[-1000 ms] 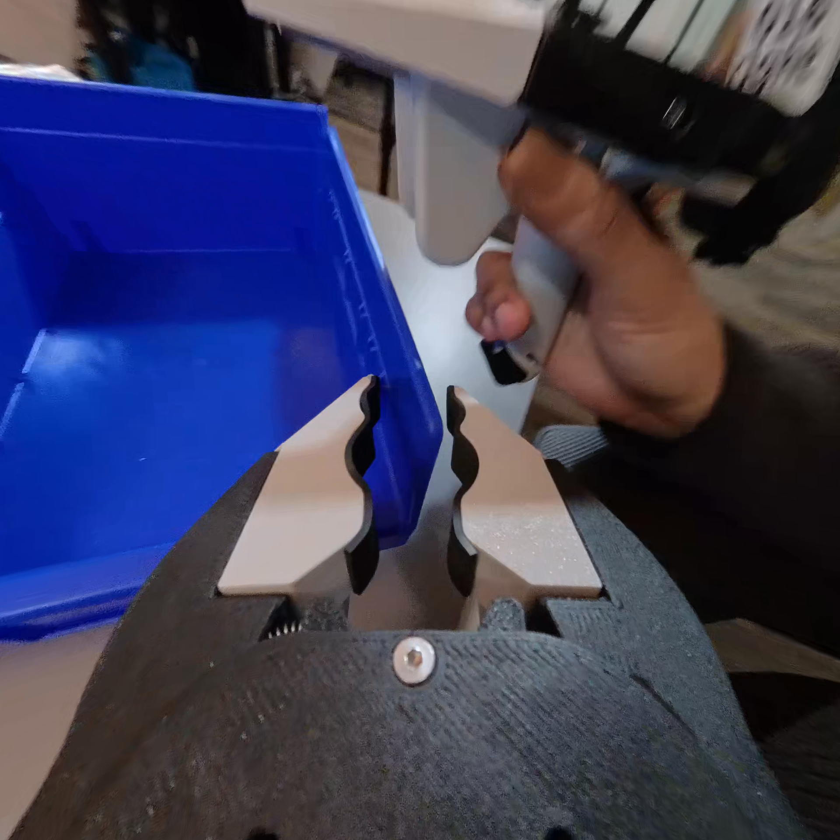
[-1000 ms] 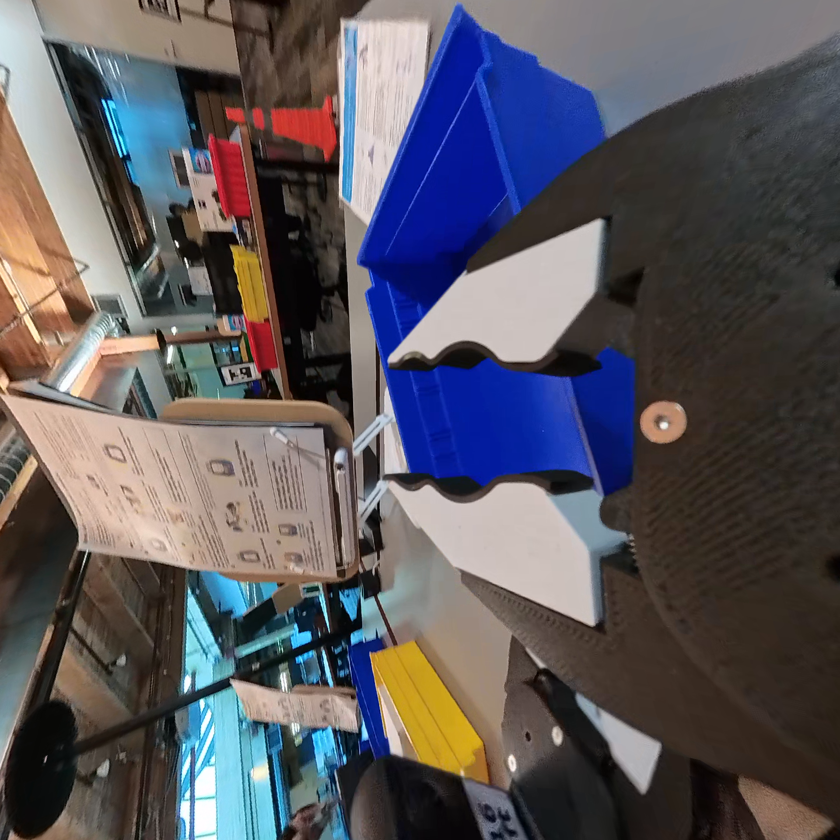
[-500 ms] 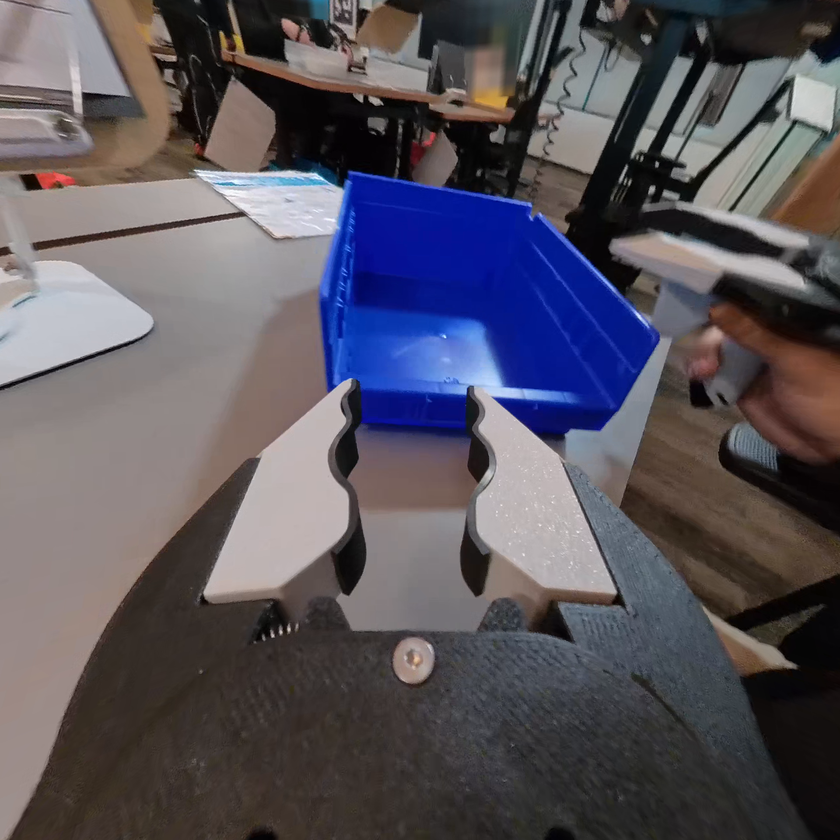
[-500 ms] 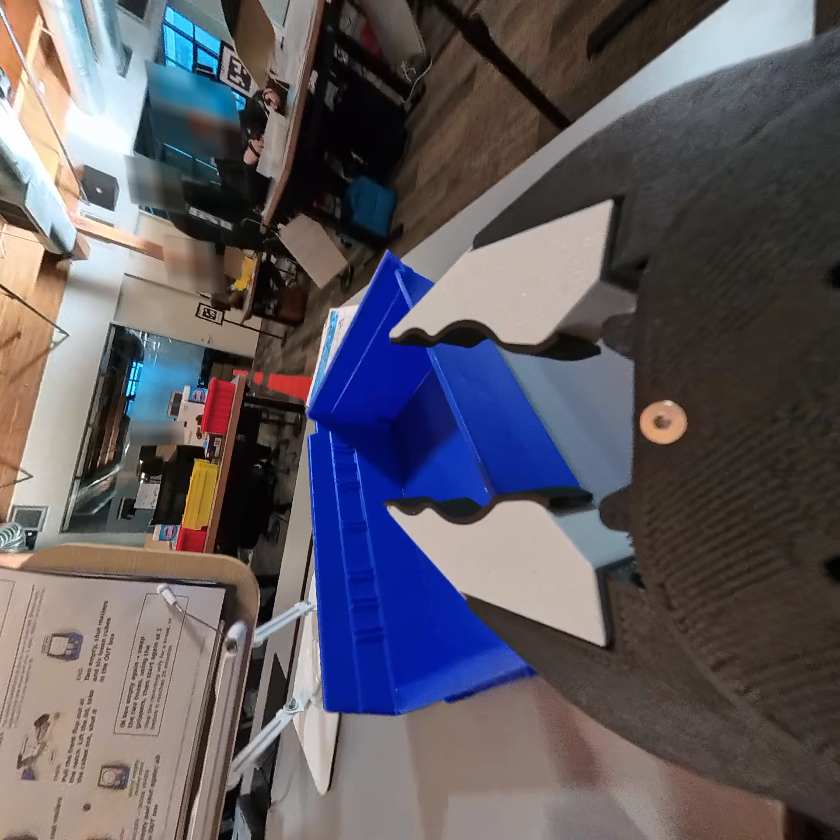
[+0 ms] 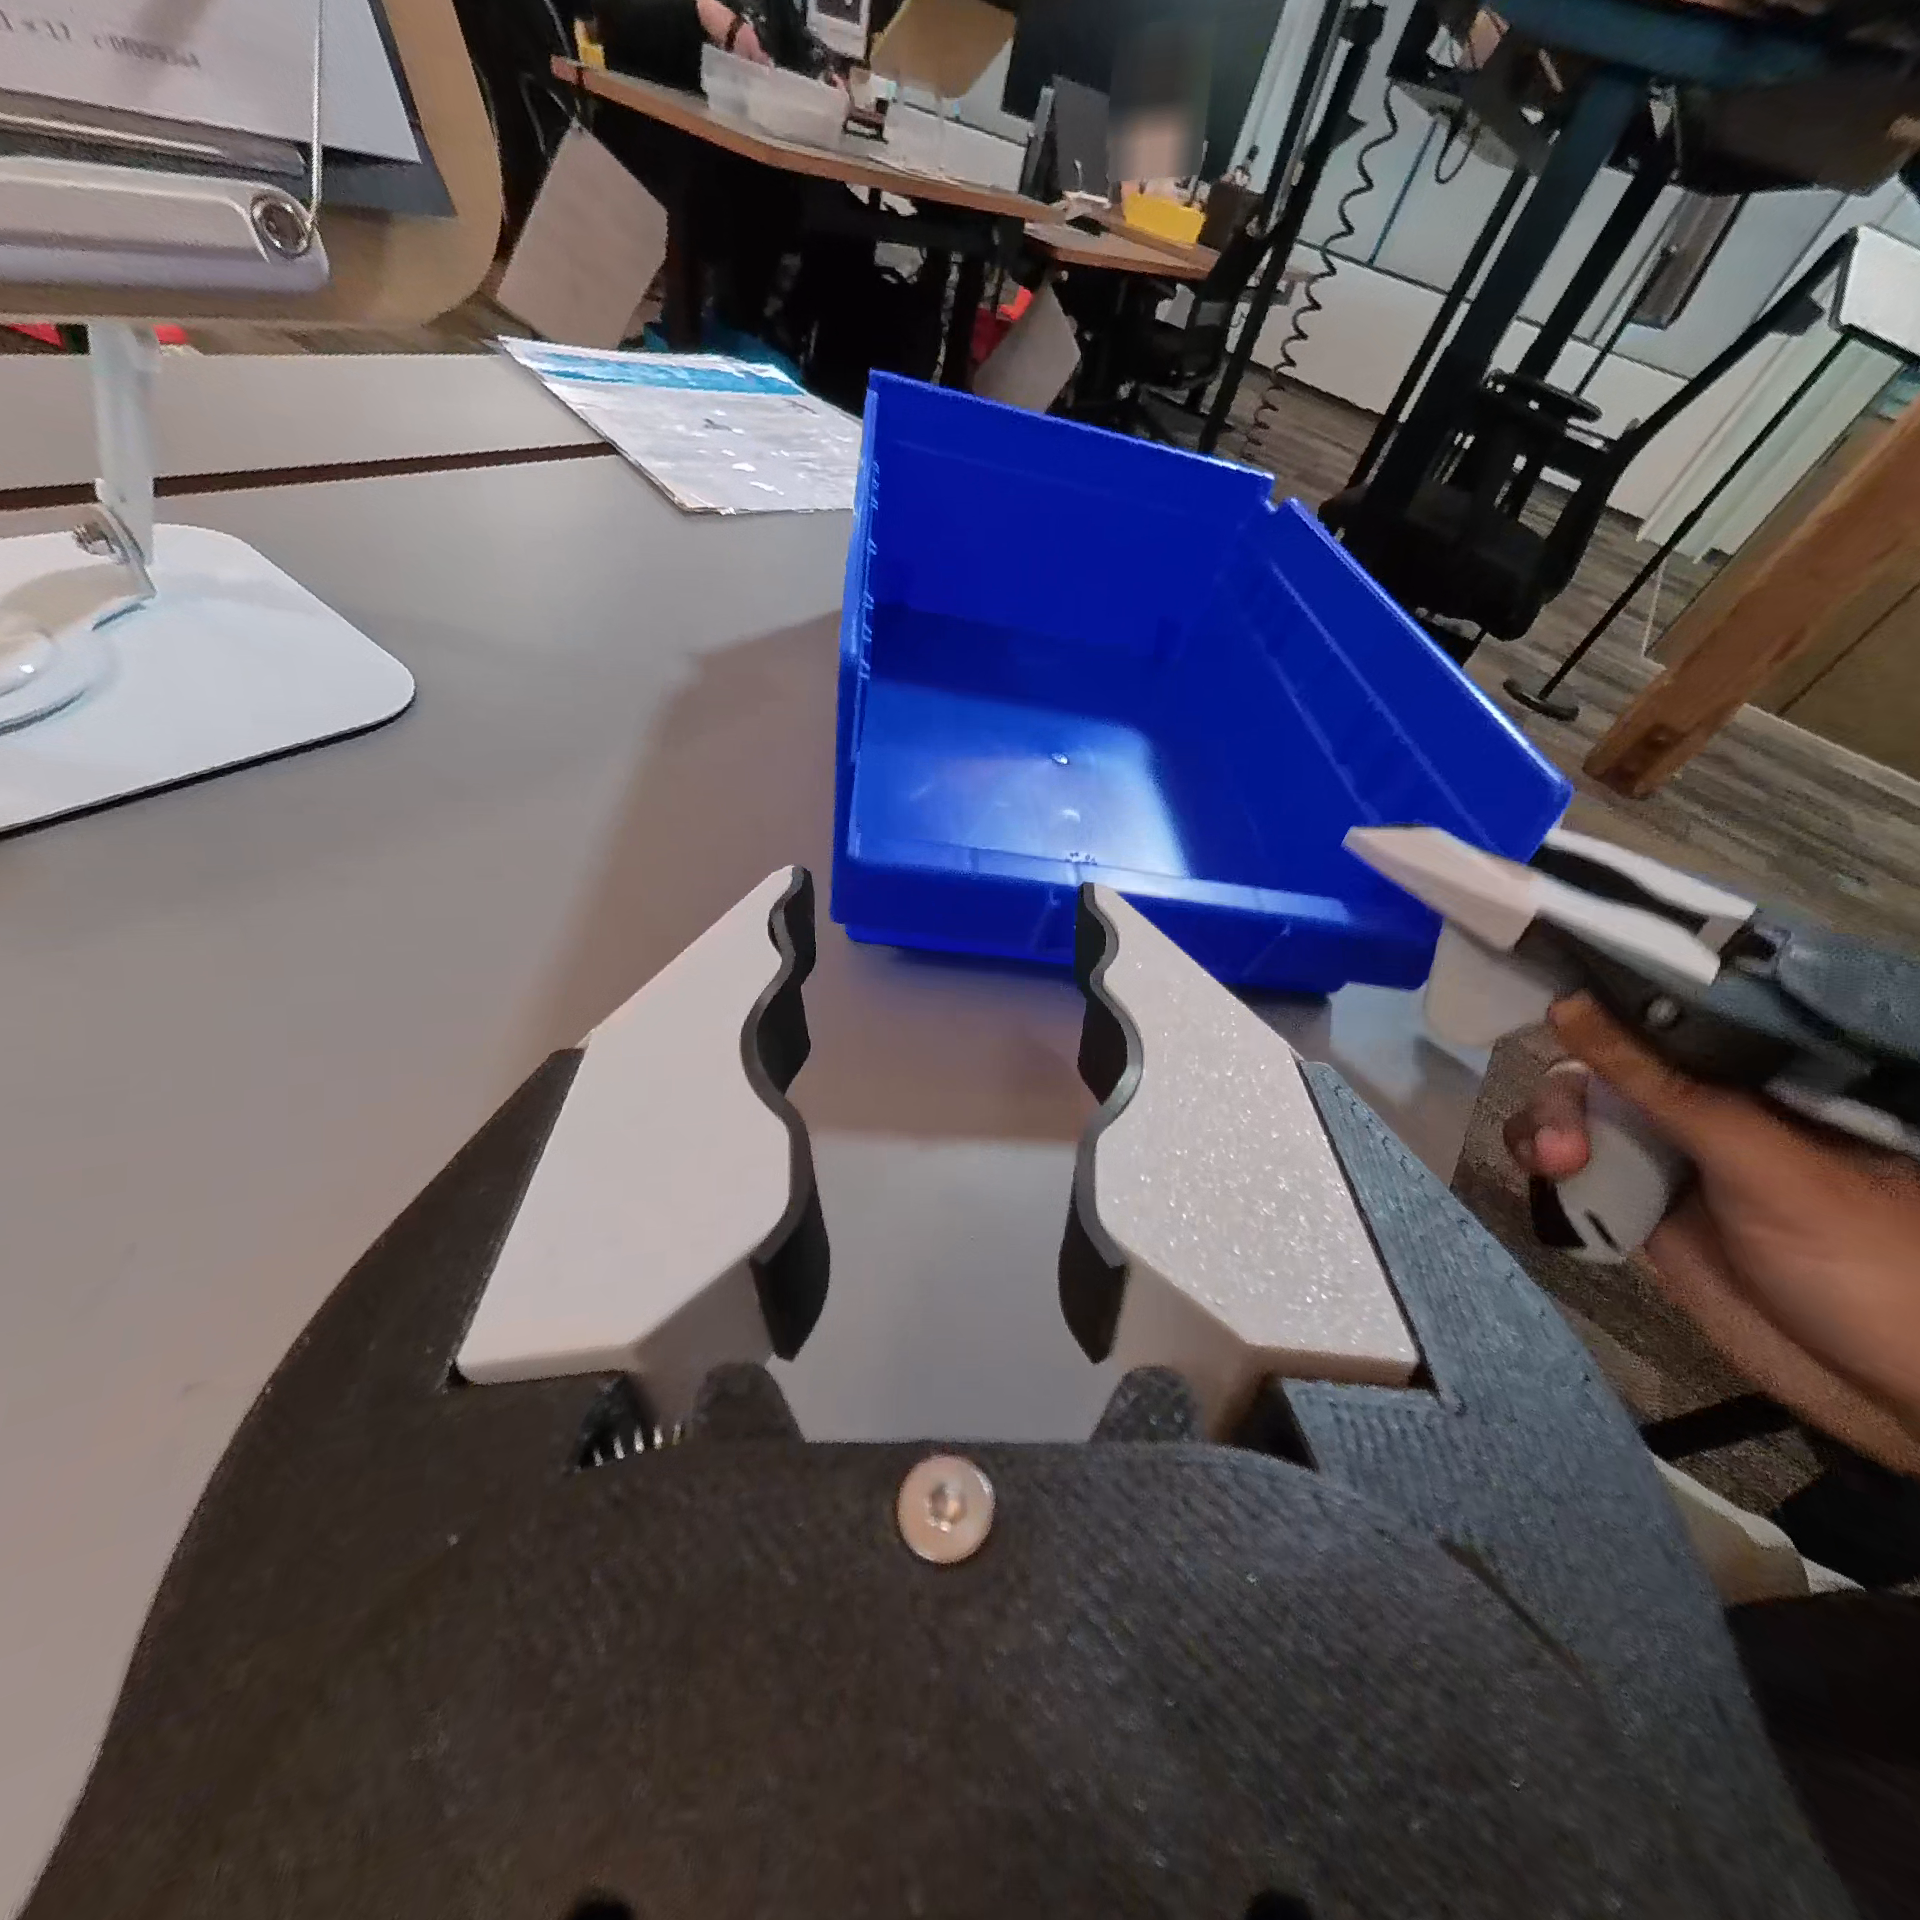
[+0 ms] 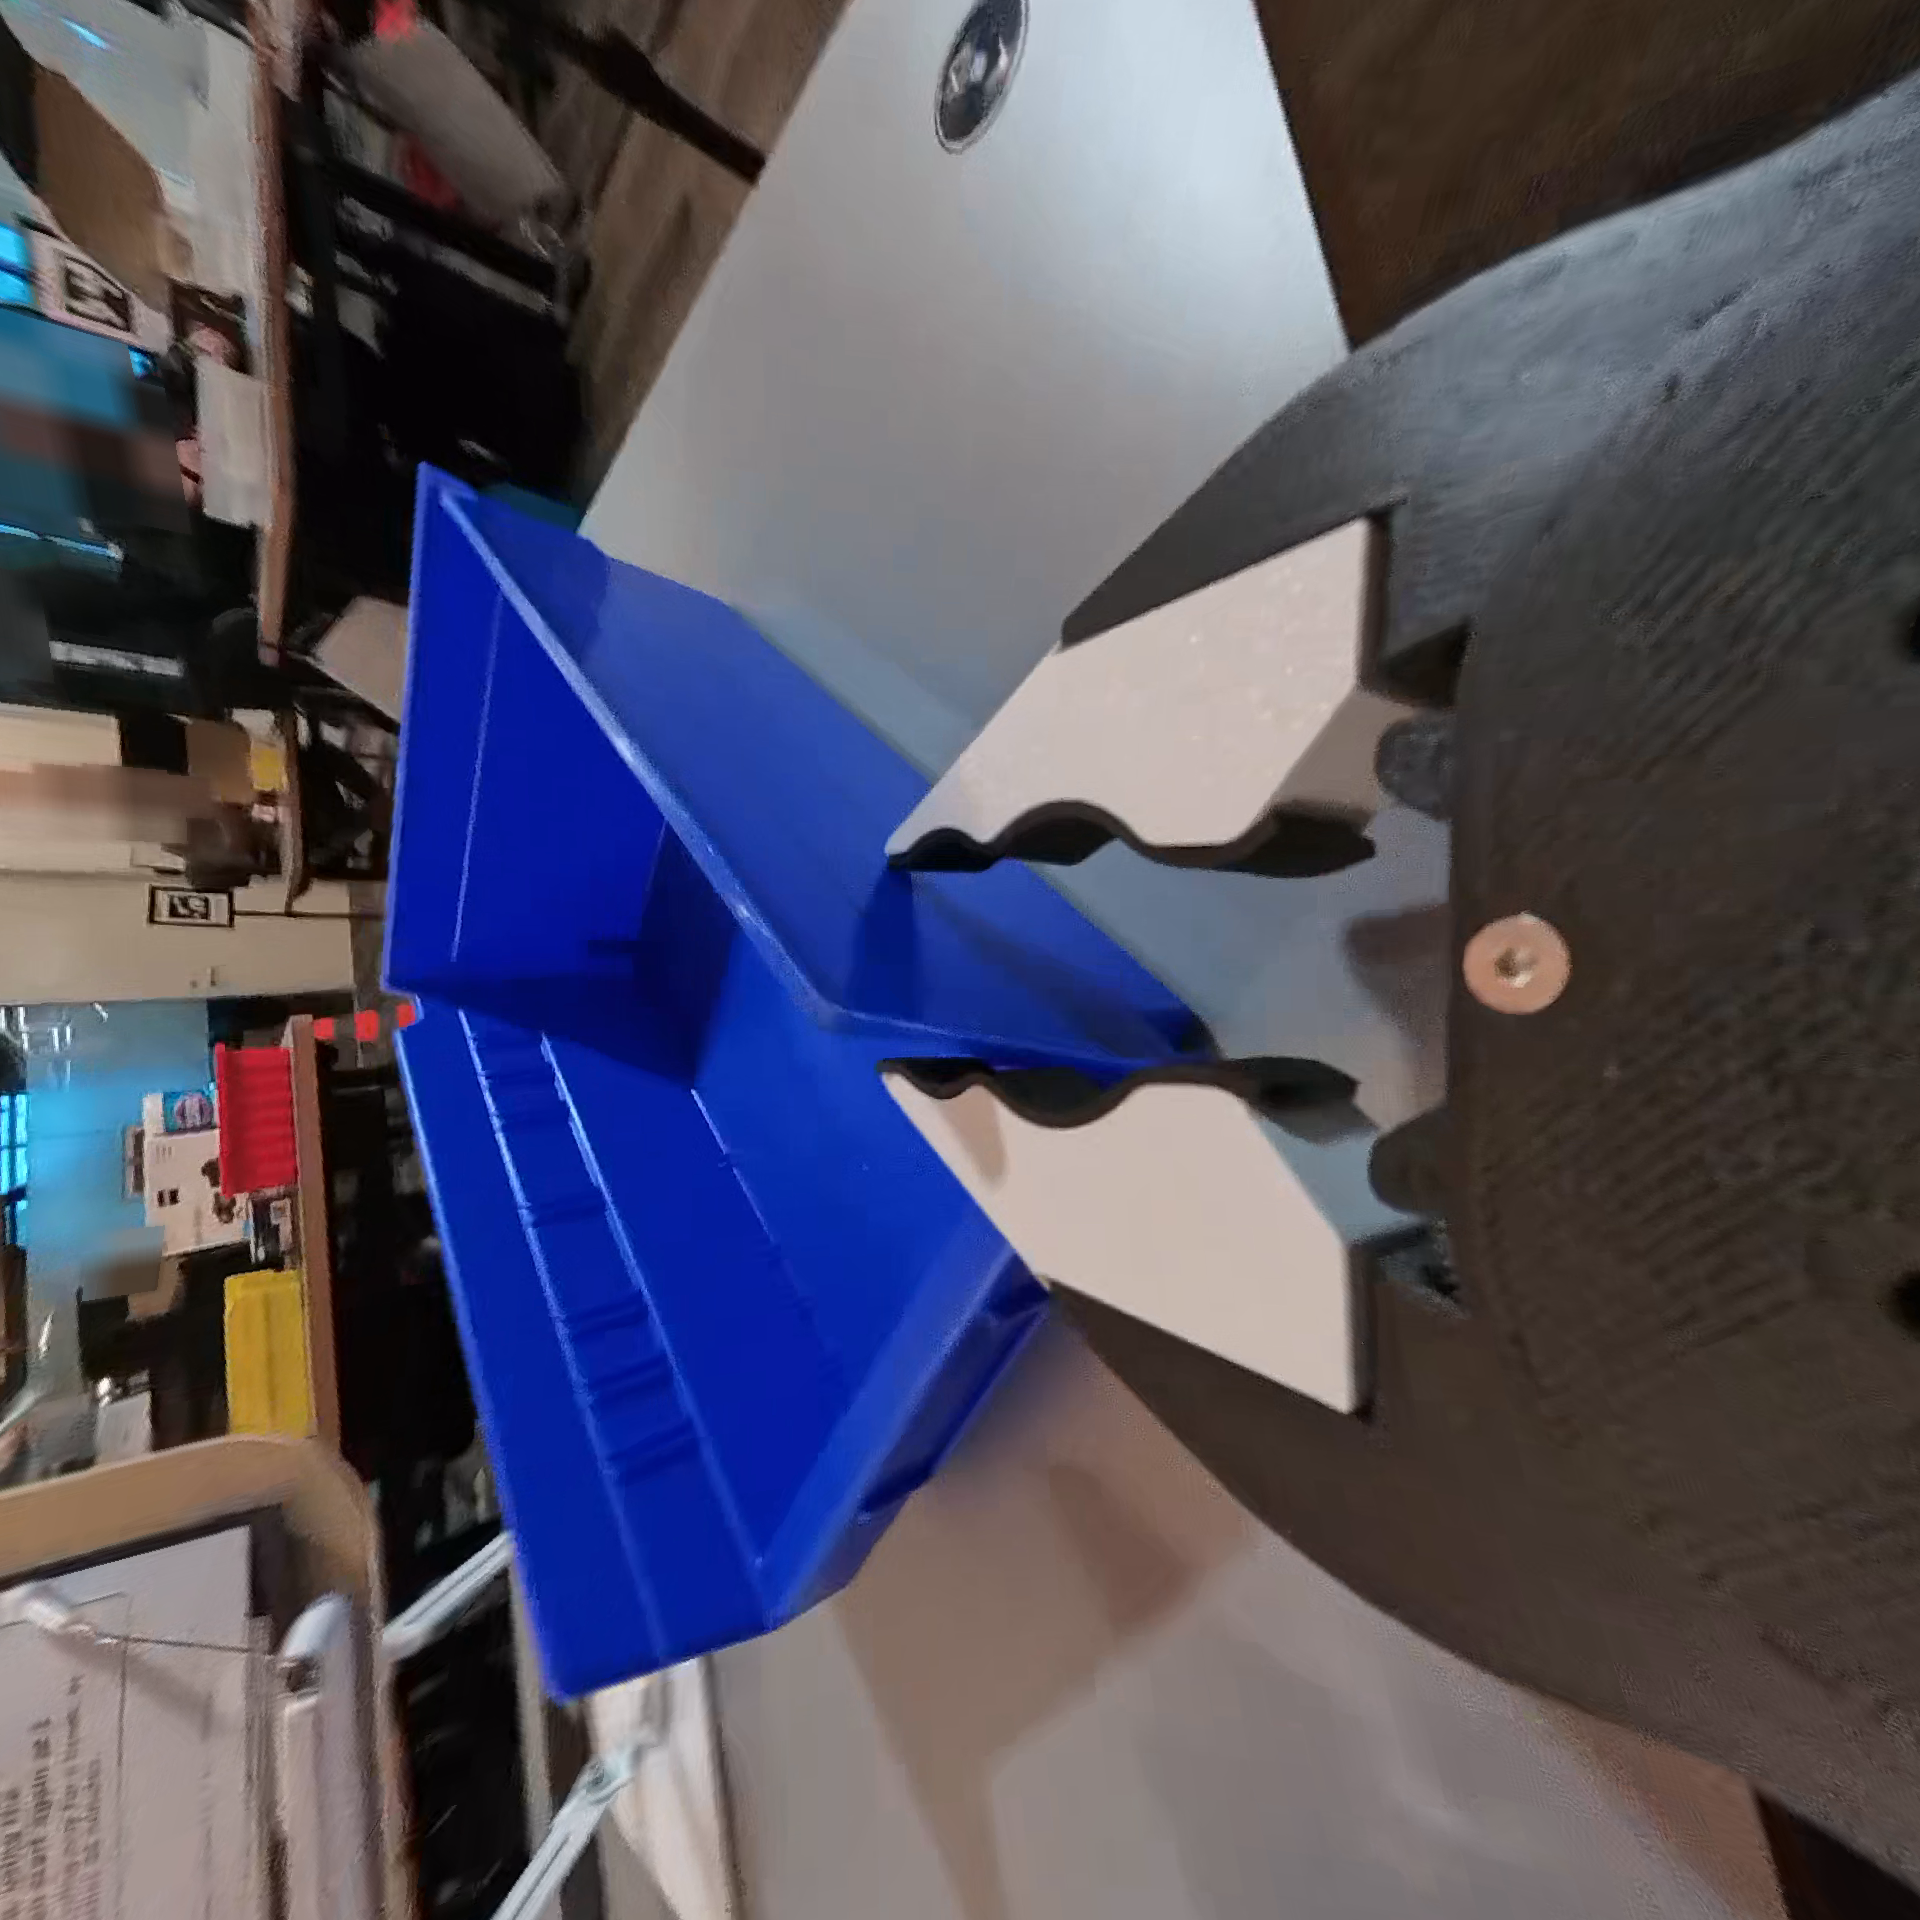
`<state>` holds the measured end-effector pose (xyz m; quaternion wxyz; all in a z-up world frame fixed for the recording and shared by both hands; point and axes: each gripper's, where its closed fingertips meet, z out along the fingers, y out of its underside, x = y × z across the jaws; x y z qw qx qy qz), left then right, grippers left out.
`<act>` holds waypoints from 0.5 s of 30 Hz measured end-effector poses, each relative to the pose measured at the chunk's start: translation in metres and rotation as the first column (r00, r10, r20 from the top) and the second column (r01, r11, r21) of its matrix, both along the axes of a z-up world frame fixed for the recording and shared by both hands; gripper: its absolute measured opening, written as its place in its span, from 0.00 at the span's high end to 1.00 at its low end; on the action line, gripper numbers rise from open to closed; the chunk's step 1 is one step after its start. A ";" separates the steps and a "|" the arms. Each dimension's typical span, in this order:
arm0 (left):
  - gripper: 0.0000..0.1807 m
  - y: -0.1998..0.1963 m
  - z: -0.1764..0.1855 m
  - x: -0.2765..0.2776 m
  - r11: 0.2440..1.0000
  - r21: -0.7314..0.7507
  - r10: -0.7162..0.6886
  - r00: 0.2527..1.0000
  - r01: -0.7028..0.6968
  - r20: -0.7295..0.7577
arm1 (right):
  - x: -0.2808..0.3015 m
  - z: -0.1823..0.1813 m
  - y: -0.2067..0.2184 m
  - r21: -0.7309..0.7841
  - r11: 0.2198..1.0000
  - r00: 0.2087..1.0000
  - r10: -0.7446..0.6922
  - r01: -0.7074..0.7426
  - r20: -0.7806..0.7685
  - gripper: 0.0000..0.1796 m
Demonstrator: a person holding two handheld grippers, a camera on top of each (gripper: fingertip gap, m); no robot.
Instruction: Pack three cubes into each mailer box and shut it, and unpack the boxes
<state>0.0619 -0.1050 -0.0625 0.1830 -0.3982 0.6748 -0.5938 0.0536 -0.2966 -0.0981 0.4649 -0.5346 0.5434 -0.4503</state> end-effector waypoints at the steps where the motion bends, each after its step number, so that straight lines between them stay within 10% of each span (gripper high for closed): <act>1: 0.74 0.000 -0.001 0.000 1.000 0.001 -0.001 1.000 0.001 -0.005 | 0.004 0.003 -0.008 0.054 0.999 1.000 0.001 -0.001 -0.012 0.82; 6: 0.76 -0.001 0.000 -0.003 1.000 -0.001 -0.002 1.000 0.002 0.008 | 0.054 0.004 -0.071 0.224 0.975 0.974 0.059 -0.009 -0.217 0.89; 9: 0.76 -0.001 0.000 -0.003 1.000 0.023 0.003 1.000 -0.003 0.027 | 0.100 -0.001 -0.127 -0.034 0.998 0.963 0.045 -0.056 -0.265 0.98; 15: 0.77 0.008 -0.005 -0.004 0.994 0.096 0.046 0.997 -0.052 0.062 | 0.113 -0.001 -0.159 0.208 0.976 0.959 0.116 -0.062 -0.258 0.98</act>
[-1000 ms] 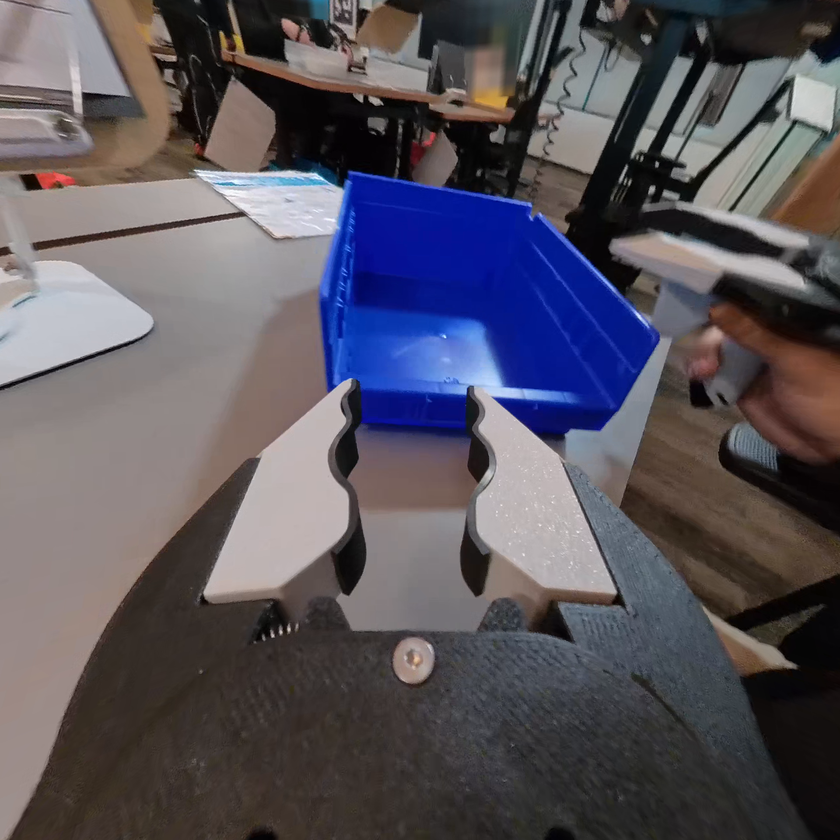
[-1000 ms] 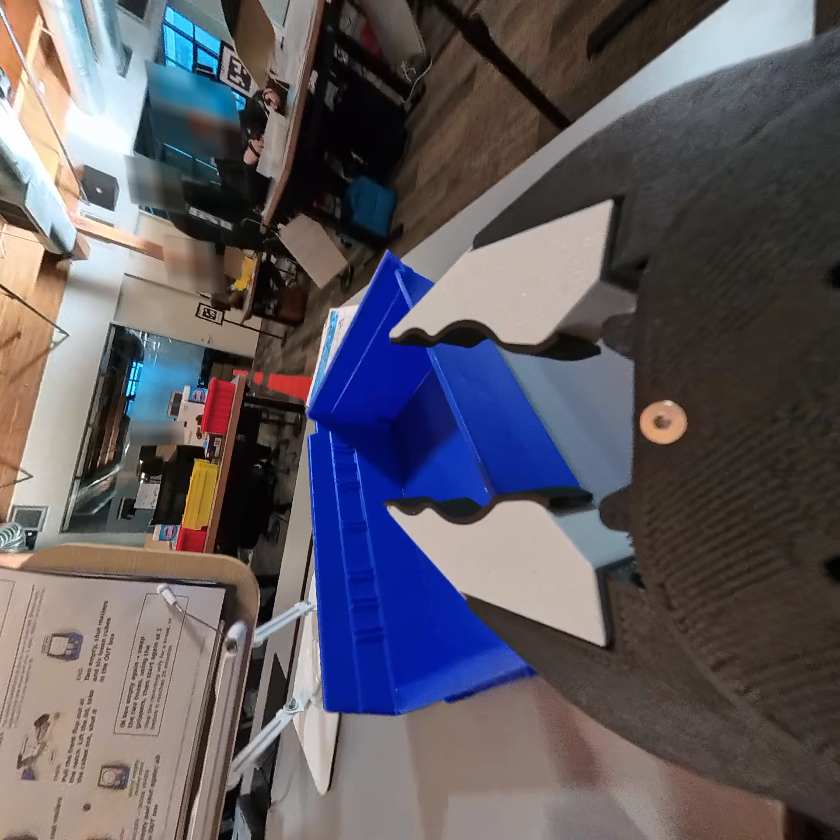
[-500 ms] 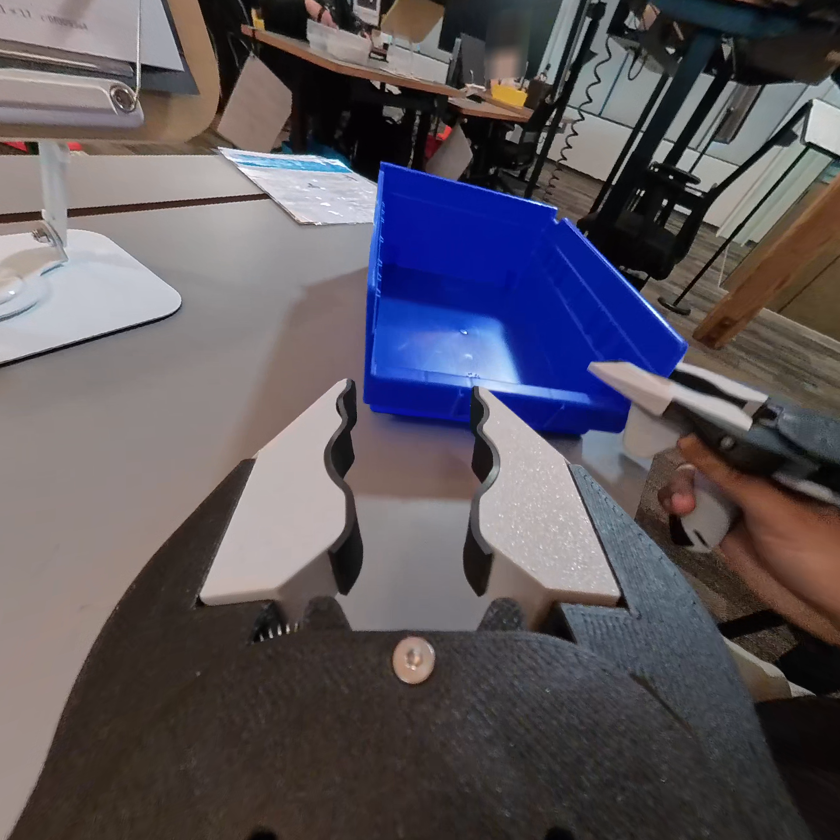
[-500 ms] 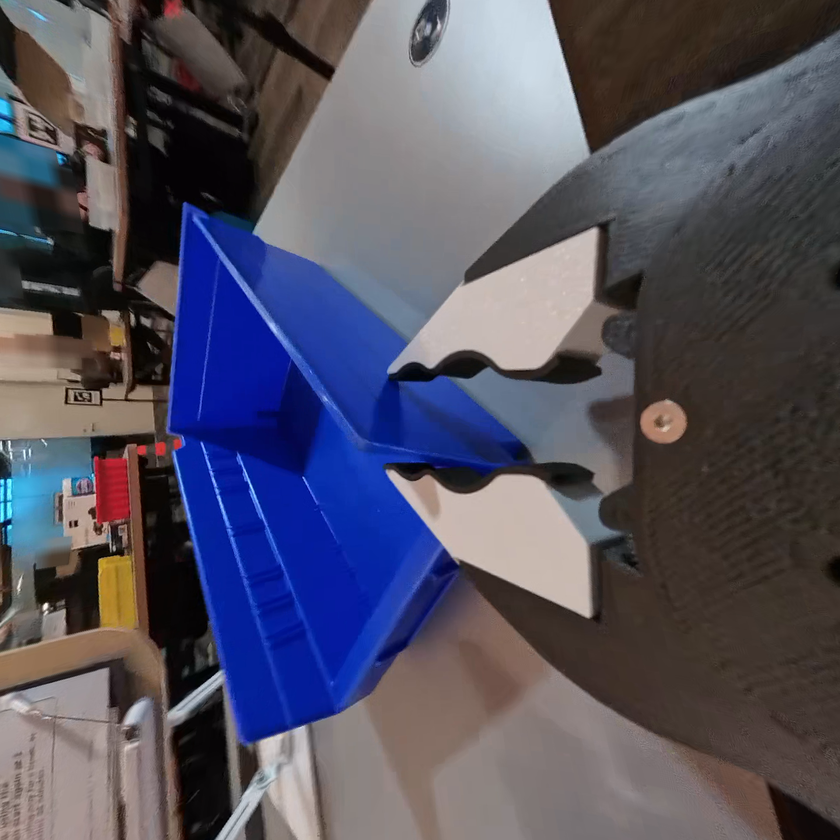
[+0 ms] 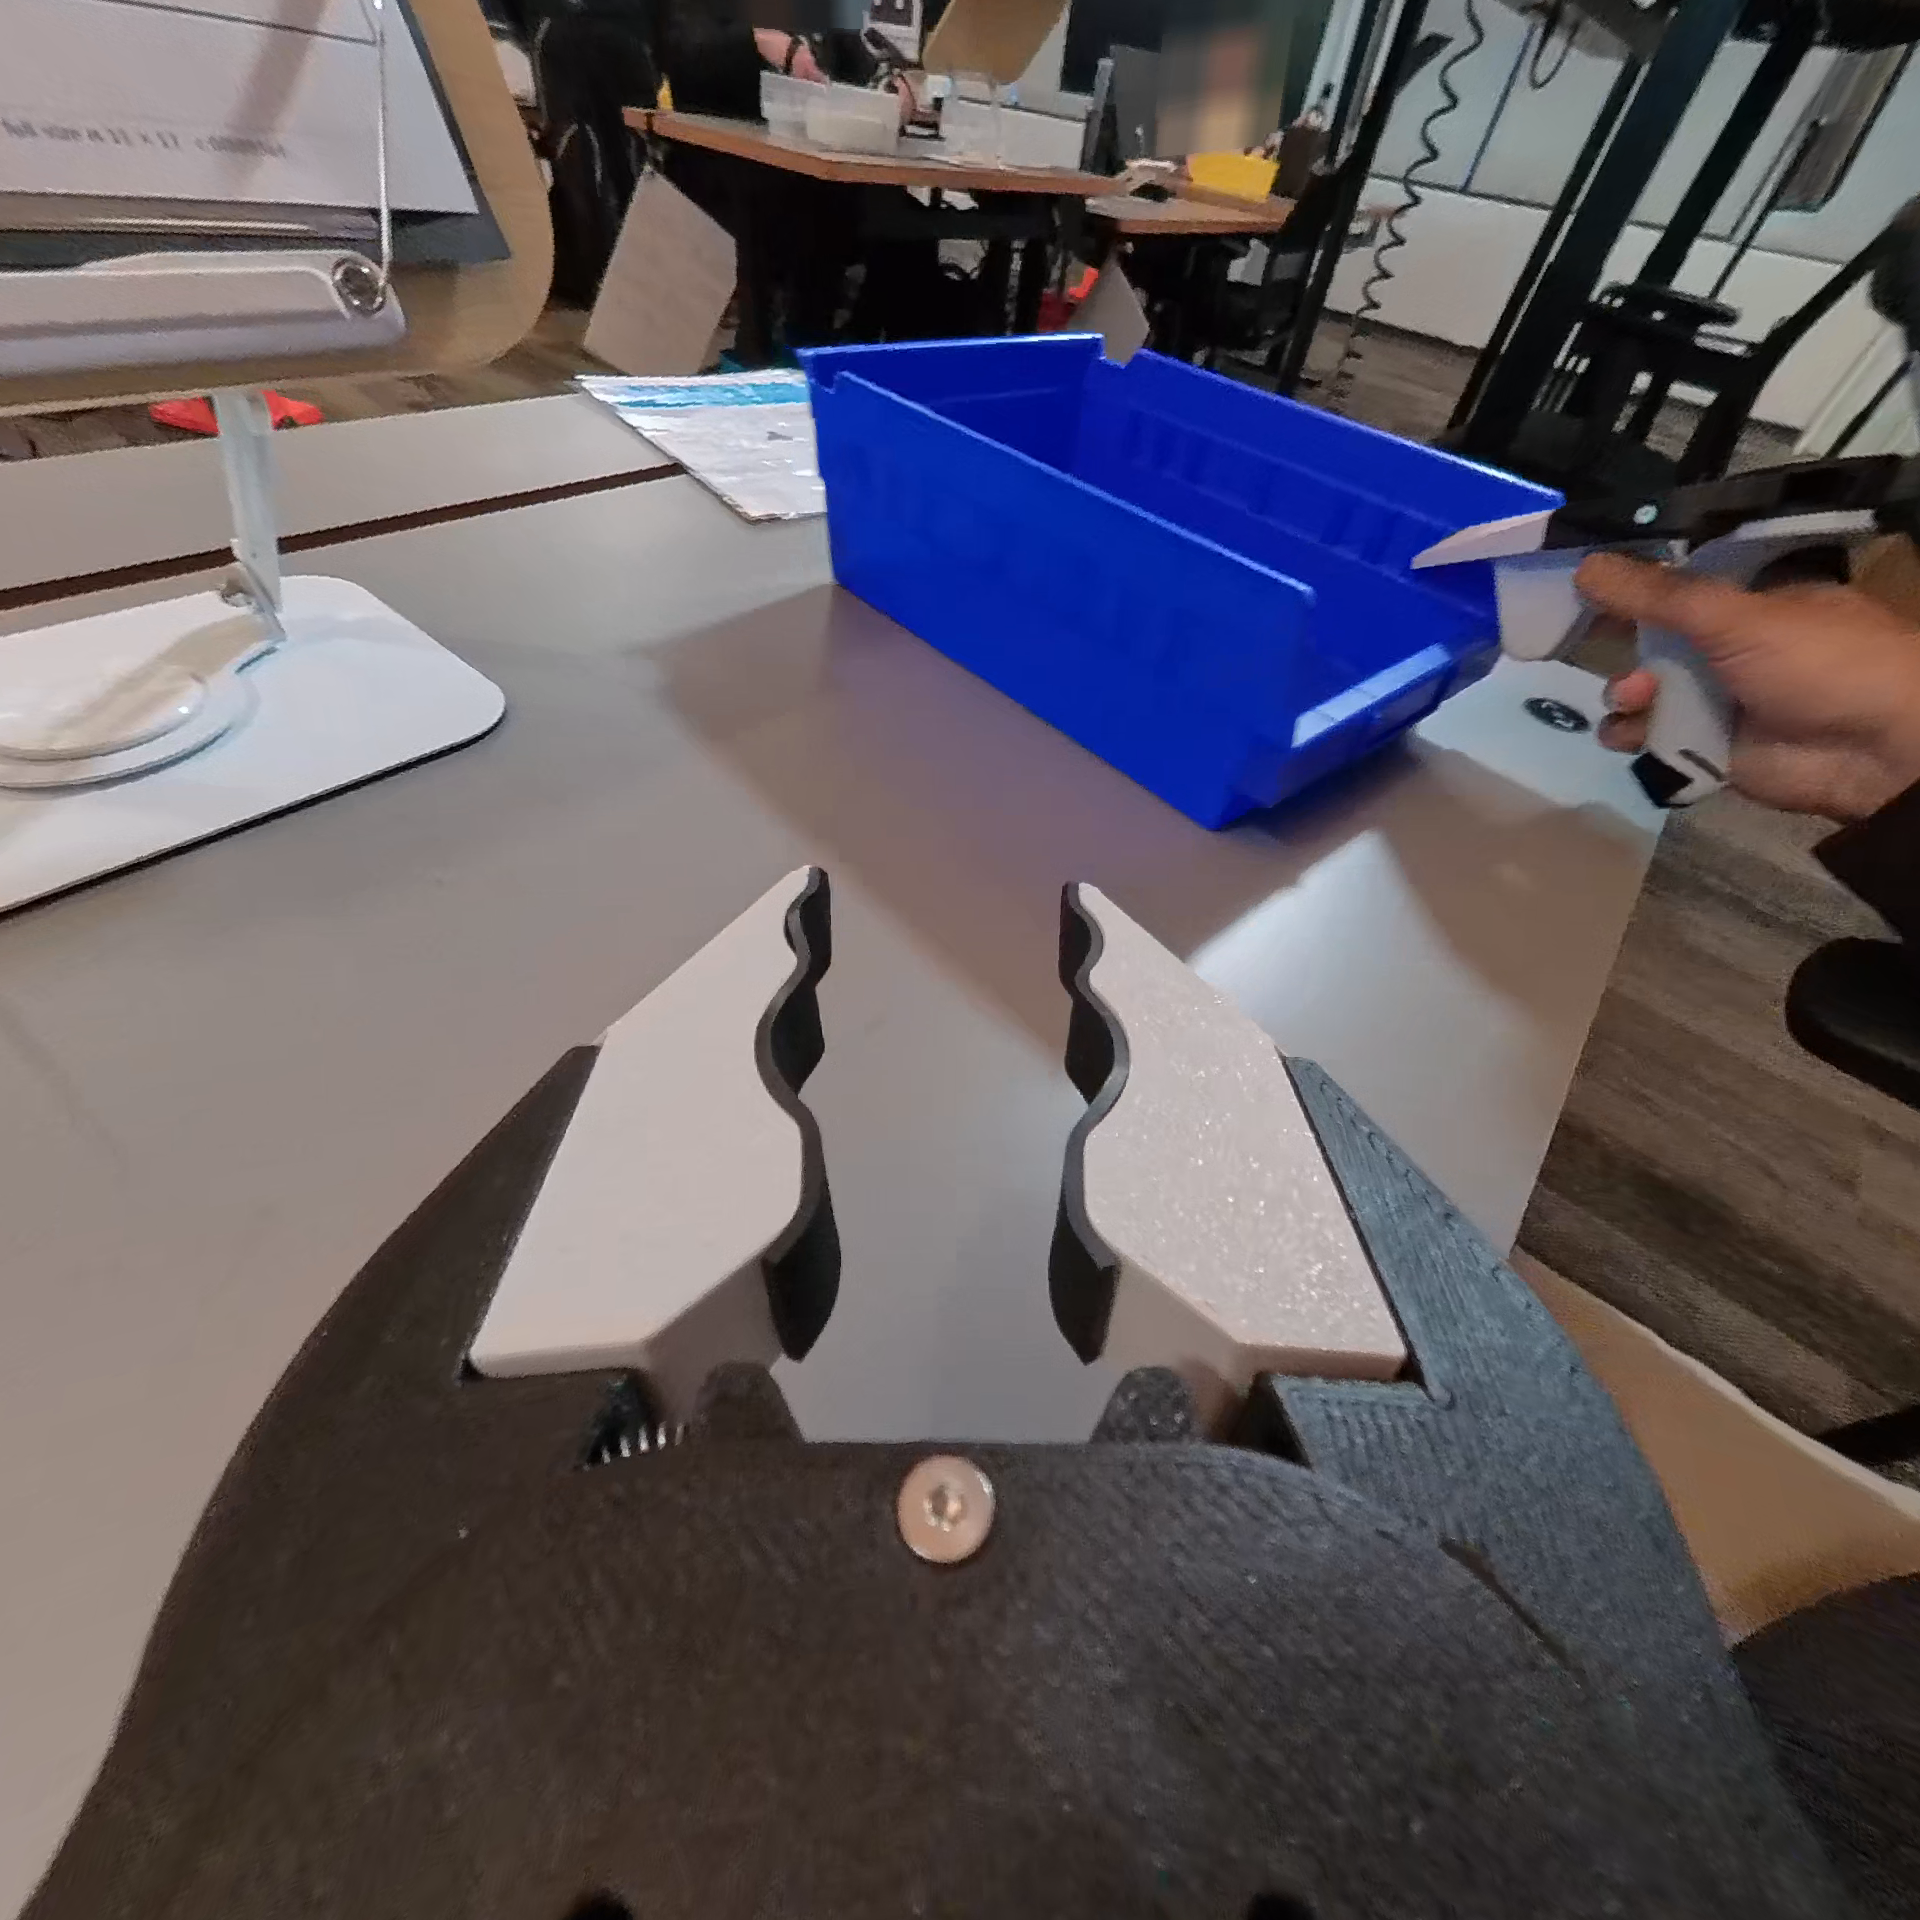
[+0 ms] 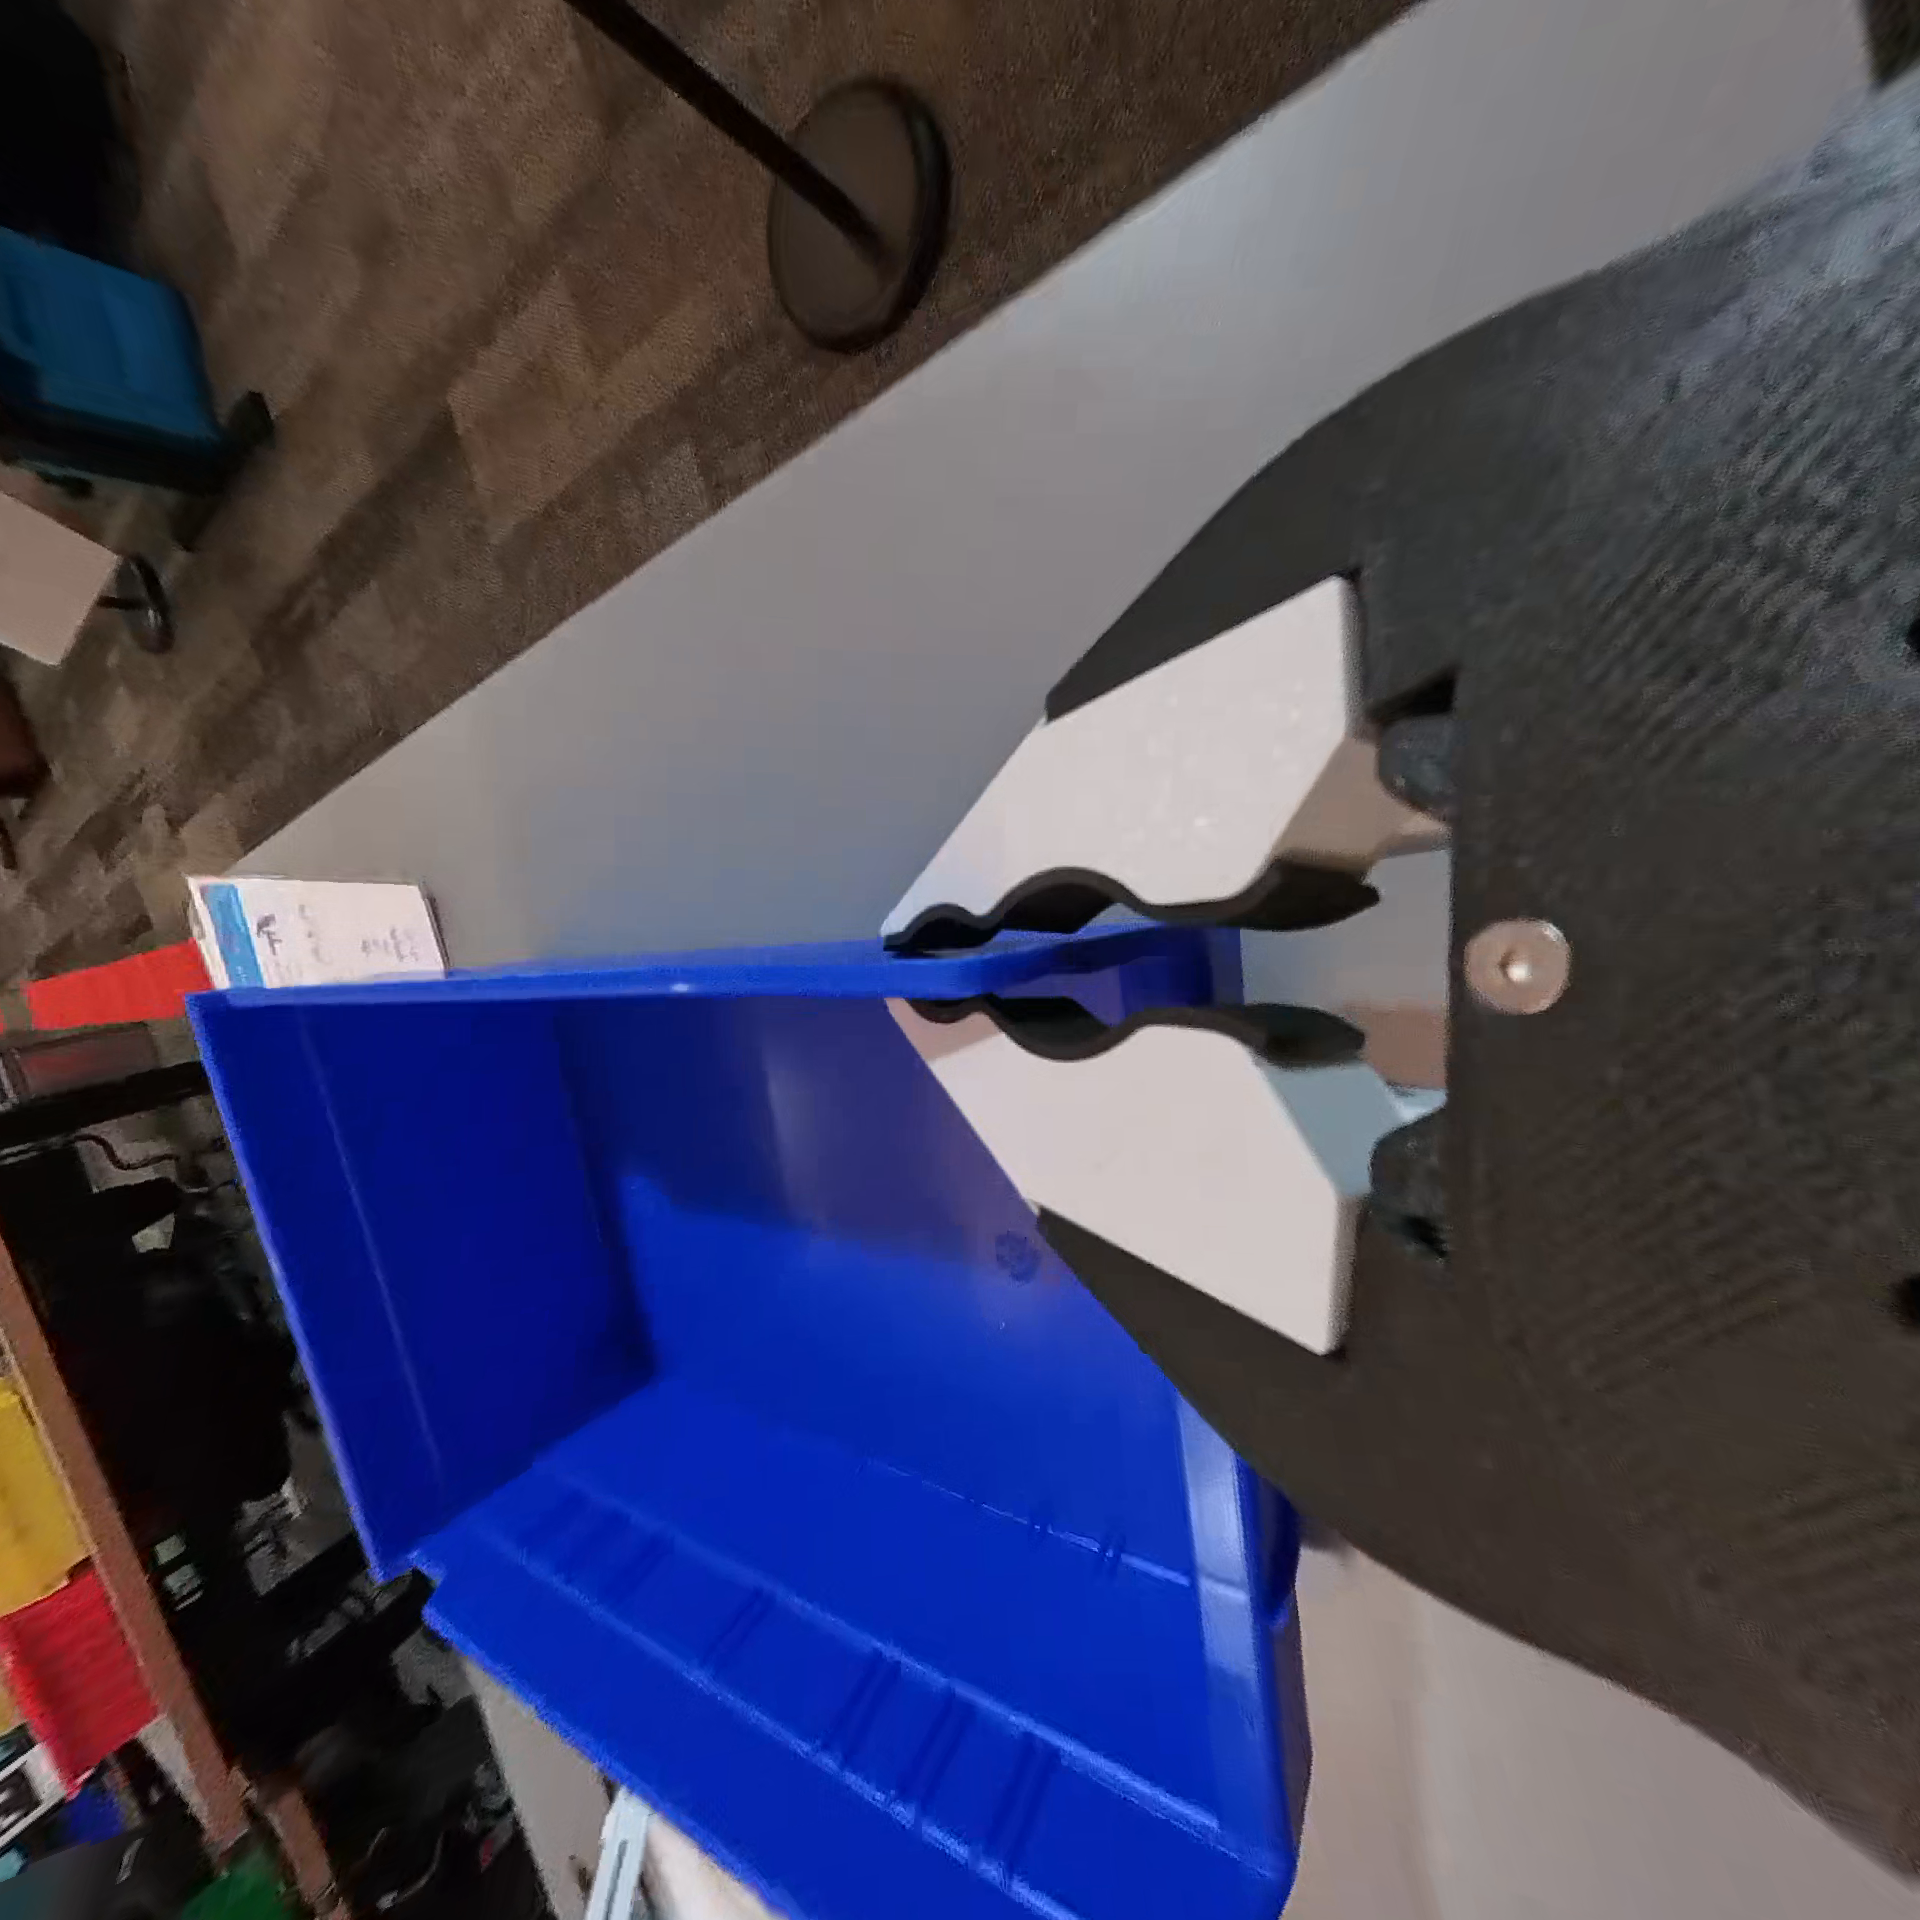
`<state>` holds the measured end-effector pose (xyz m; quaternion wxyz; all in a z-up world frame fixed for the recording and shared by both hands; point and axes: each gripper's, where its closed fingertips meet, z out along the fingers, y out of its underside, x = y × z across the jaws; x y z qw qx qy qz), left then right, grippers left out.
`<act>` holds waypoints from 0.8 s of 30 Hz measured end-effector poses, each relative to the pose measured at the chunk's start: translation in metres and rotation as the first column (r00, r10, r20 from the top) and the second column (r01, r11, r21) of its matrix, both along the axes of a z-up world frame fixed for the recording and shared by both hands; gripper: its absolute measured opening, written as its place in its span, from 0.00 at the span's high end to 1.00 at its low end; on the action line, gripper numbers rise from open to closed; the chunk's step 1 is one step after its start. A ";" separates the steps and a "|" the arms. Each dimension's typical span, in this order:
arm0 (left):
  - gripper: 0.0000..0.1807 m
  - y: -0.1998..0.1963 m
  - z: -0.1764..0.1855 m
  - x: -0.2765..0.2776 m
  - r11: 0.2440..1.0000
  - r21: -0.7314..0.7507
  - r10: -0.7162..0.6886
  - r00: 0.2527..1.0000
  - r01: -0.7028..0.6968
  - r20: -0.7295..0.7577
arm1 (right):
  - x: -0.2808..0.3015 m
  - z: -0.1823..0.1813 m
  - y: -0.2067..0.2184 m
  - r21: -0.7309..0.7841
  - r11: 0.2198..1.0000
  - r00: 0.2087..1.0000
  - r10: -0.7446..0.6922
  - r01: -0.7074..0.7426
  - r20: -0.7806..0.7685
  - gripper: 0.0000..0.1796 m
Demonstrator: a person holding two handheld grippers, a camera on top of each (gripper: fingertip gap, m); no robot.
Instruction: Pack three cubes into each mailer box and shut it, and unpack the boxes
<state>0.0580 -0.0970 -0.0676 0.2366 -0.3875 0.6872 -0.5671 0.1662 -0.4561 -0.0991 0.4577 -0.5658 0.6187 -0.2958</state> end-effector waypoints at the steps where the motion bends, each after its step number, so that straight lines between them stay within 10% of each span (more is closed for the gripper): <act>1: 0.77 0.002 -0.001 0.000 1.000 0.001 0.008 1.000 -0.008 -0.002 | -0.003 0.000 -0.005 -0.037 0.999 1.000 -0.003 0.003 -0.001 0.98; 4: 0.77 0.012 0.000 0.000 0.999 -0.006 0.041 0.999 -0.042 -0.004 | -0.008 0.000 -0.020 -0.068 0.998 1.000 -0.003 0.003 -0.001 0.97; 6: 0.75 0.023 0.002 0.001 0.997 -0.012 0.077 0.997 -0.077 -0.001 | -0.011 0.000 -0.034 -0.079 0.996 0.999 -0.051 0.050 -0.017 0.74; 10: 0.71 0.048 0.003 0.003 0.988 -0.039 0.147 0.989 -0.148 -0.014 | -0.025 0.089 -0.036 -0.217 0.963 0.951 -0.090 0.158 0.296 0.62; 15: 0.60 0.112 0.009 0.018 0.930 -0.021 0.368 0.930 -0.368 0.013 | -0.044 0.166 0.127 -0.269 0.960 0.825 0.217 -0.083 0.522 0.54; 20: 0.47 0.280 0.039 0.000 0.526 0.126 0.812 0.540 -0.841 0.221 | -0.081 0.109 0.336 -0.289 0.800 0.660 0.597 -0.525 0.456 0.59; 24: 0.53 0.399 0.043 -0.056 0.212 0.125 0.940 0.237 -0.969 0.245 | -0.110 0.061 0.389 -0.306 0.682 0.588 0.730 -0.664 0.349 0.62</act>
